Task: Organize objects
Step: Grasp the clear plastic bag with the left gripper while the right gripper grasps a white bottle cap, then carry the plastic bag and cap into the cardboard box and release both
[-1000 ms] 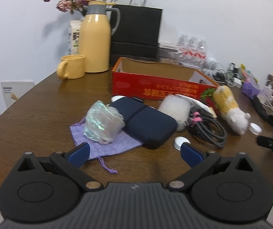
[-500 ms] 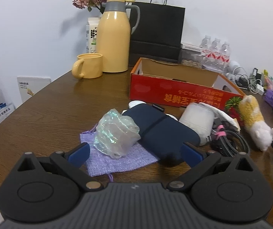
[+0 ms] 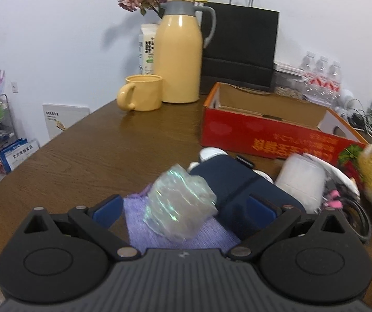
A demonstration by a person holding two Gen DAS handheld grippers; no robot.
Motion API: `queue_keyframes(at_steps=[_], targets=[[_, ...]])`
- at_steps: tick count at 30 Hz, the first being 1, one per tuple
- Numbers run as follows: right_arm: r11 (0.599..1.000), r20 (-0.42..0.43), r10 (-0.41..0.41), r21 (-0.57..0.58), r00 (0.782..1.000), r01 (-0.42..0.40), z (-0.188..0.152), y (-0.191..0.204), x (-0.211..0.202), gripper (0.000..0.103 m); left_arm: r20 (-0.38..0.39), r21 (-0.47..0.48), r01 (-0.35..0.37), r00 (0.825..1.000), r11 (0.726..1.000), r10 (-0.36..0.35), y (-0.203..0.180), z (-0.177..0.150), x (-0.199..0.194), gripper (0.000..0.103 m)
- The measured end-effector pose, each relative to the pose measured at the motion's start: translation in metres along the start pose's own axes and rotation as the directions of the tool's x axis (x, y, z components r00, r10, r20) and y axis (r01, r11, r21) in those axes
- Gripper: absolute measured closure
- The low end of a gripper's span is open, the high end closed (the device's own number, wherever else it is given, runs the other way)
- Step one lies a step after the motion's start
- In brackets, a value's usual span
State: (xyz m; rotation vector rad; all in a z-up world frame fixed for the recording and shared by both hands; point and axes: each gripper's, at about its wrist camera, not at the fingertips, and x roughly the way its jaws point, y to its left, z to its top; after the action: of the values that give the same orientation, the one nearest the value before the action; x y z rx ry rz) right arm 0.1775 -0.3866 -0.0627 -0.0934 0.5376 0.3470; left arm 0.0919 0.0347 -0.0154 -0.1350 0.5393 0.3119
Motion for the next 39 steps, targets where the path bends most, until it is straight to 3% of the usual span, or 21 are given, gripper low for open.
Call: queue_keyframes(at_steps=[3, 7, 9, 10, 13, 16, 21, 27, 39], targets=[[1.0, 0.016, 0.009, -0.003, 1.0, -0.009, -0.001, 0.006, -0.008, 0.065, 0.008, 0.006, -0.02, 1.0, 1.0, 0.02, 0.004, 0.003, 0.007, 0.0], [1.0, 0.054, 0.011, -0.002, 0.998, -0.011, 0.003, 0.017, -0.024, 0.064, -0.021, -0.023, 0.008, 1.0, 1.0, -0.009, 0.015, 0.003, 0.02, 0.0], [1.0, 0.076, 0.017, -0.008, 0.997, -0.017, 0.006, 0.024, -0.033, 0.064, -0.022, -0.031, 0.036, 0.999, 0.999, -0.037, 0.02, 0.003, 0.022, 0.007], [1.0, 0.084, 0.02, -0.012, 0.996, -0.019, 0.008, 0.027, -0.036, 0.064, -0.024, -0.036, 0.053, 0.998, 0.998, -0.054, 0.022, 0.002, 0.024, 0.013], [0.999, 0.102, 0.036, -0.029, 0.994, -0.033, 0.013, 0.04, -0.043, 0.064, -0.045, -0.061, 0.123, 0.991, 0.99, -0.126, 0.028, 0.002, 0.028, 0.052], [0.998, 0.112, 0.053, -0.05, 0.992, -0.048, 0.02, 0.054, -0.044, 0.065, -0.026, -0.061, 0.14, 0.99, 0.988, -0.142, 0.033, 0.001, 0.023, 0.059], [0.995, 0.116, 0.079, -0.074, 0.99, -0.071, 0.03, 0.077, -0.039, 0.064, 0.039, -0.042, 0.148, 0.988, 0.988, -0.146, 0.04, 0.009, 0.008, 0.061], [0.992, 0.147, 0.106, -0.081, 0.983, -0.095, 0.049, 0.104, -0.025, 0.065, 0.146, -0.001, 0.191, 0.971, 0.982, -0.189, 0.032, 0.041, -0.004, 0.061], [0.998, 0.239, 0.066, 0.002, 0.969, -0.069, 0.126, 0.141, 0.056, 0.064, 0.223, 0.039, 0.238, 0.945, 0.971, -0.24, -0.049, 0.113, 0.045, 0.061]])
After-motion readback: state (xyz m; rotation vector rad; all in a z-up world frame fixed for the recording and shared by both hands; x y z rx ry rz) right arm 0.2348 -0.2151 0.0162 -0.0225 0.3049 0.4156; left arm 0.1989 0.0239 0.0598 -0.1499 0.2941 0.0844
